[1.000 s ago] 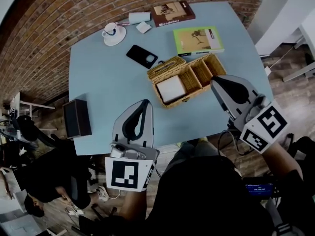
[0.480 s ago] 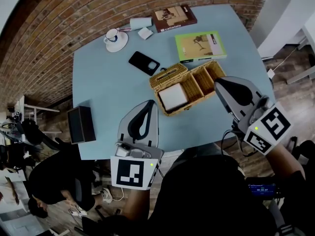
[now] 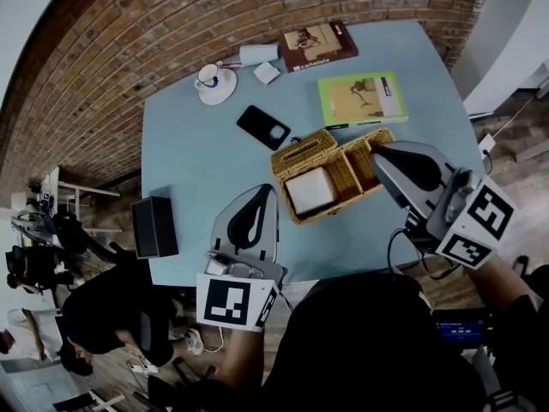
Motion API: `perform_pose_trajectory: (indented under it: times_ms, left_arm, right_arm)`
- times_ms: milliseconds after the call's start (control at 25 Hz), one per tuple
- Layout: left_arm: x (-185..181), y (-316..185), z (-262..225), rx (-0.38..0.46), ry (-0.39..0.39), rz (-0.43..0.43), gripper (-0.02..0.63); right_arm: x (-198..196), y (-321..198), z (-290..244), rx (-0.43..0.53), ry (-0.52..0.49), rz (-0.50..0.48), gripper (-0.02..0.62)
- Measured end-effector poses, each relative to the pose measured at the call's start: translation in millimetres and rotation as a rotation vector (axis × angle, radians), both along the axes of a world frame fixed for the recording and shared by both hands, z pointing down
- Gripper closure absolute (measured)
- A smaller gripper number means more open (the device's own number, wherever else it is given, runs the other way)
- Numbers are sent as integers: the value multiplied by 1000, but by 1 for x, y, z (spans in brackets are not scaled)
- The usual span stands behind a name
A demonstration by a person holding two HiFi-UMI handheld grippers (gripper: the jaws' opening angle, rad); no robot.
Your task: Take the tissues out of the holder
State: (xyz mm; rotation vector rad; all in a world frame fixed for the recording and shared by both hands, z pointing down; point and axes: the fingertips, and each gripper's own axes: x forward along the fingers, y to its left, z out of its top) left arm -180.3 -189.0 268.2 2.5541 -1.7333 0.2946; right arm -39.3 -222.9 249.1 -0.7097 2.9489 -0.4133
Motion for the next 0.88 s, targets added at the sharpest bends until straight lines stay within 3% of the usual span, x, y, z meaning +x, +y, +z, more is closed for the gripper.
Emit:
perform_pose_trajectory:
  times_ms: [200,560,880]
  left_arm:
    - [2,-14,-3,8,-11,-7,603]
    - [0,-34,4,-14,-23,-19,603]
    - [-6,-36,42,-105,-45,73,603]
  right_arm:
    - [-12,-3,5,26,39,-86,601]
    - [-15,-29,12,51,69,-92,601]
    - [-25,-30,31,18,137,-82,601]
